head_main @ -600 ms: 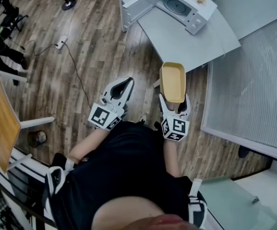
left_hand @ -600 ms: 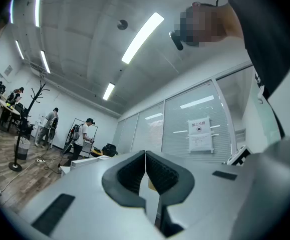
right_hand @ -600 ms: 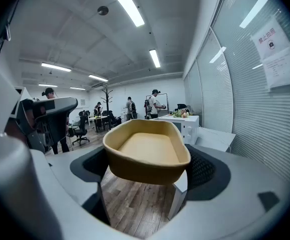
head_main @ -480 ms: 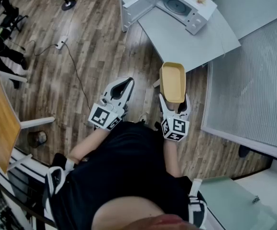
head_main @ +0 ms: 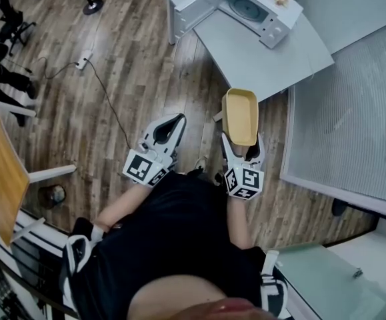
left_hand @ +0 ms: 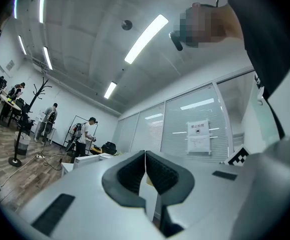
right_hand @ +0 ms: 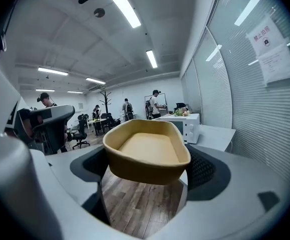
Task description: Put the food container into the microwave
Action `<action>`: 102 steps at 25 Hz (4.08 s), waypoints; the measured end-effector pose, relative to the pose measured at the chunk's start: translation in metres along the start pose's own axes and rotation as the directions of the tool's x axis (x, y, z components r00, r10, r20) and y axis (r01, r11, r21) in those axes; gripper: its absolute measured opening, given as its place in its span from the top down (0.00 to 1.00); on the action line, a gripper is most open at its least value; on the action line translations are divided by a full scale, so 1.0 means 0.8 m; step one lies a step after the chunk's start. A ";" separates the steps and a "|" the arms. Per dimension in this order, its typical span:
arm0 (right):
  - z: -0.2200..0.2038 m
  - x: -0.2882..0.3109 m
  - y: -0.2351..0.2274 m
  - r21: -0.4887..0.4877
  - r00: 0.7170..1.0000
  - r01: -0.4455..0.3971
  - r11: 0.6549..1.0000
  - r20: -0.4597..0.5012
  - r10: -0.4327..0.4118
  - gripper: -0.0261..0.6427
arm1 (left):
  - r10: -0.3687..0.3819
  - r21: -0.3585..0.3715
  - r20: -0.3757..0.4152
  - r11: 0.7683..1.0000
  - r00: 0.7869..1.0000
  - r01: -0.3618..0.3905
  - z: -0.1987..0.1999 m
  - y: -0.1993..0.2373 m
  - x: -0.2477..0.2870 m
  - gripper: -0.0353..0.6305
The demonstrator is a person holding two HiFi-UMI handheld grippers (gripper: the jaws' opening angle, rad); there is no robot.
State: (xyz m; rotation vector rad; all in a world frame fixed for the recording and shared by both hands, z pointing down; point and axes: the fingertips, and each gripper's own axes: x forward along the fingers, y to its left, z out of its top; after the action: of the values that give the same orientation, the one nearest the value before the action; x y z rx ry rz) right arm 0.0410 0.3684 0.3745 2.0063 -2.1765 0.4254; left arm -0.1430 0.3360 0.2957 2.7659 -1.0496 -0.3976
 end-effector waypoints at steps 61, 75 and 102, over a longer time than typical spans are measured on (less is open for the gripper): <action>0.026 0.990 -0.409 -0.078 0.958 0.182 0.980 -0.210 -0.195 0.23 | -0.092 -0.095 -0.073 0.992 0.993 0.085 -0.136 0.395 0.714 0.91; -0.008 1.062 -0.440 -0.081 0.927 0.201 0.976 -0.306 -0.216 0.23 | -0.082 -0.105 -0.100 0.992 0.992 0.071 -0.147 0.434 0.727 0.91; 0.058 0.746 -0.335 0.033 0.986 0.015 0.999 -0.164 -0.009 0.58 | -0.044 0.016 0.008 0.999 0.999 0.044 -0.074 0.255 0.586 0.91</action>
State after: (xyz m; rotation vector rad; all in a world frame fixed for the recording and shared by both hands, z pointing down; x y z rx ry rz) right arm 0.2550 -0.2297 0.5368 1.9251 -2.0710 0.6074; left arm 0.0838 -0.1259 0.3113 2.8079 -0.9999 -0.4084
